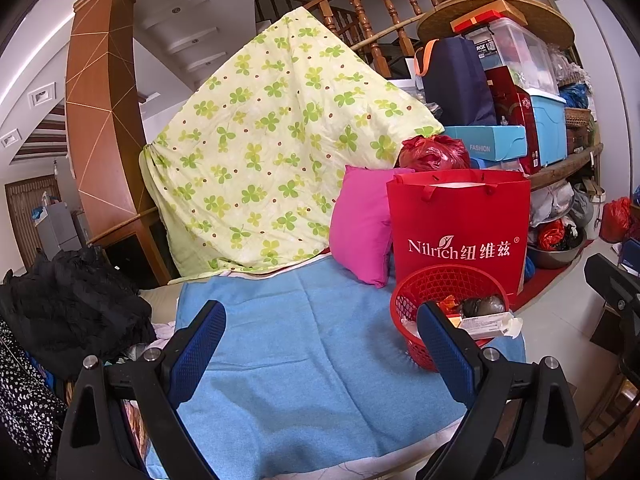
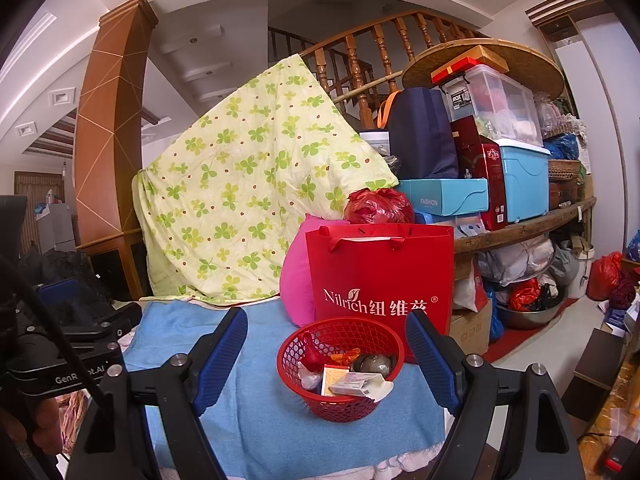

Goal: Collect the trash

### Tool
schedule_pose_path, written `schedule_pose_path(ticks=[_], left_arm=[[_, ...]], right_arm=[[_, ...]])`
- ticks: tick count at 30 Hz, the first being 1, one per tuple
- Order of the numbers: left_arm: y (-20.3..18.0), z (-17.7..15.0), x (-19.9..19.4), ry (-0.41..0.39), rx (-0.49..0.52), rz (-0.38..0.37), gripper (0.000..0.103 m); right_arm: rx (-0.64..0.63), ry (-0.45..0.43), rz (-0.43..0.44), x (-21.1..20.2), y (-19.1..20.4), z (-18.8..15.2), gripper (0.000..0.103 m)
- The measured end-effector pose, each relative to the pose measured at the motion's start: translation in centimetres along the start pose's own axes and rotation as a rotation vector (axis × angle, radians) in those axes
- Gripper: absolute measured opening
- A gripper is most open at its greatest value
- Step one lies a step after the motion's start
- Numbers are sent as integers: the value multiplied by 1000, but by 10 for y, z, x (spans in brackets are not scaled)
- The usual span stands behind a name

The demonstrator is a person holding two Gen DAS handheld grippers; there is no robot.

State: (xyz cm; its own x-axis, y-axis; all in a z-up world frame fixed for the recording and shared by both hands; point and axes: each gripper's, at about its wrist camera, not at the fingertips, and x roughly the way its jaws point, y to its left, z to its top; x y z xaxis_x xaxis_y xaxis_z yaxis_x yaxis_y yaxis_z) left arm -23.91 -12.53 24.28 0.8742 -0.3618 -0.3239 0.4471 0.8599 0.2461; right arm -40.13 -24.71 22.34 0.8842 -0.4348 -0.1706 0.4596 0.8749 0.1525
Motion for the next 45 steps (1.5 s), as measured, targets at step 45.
schedule_pose_path(ticks=[45], left_arm=[[-11,-4,2,9,9,-12,96]], right_arm=[[-5,8,-7,0,-8,-3,84]])
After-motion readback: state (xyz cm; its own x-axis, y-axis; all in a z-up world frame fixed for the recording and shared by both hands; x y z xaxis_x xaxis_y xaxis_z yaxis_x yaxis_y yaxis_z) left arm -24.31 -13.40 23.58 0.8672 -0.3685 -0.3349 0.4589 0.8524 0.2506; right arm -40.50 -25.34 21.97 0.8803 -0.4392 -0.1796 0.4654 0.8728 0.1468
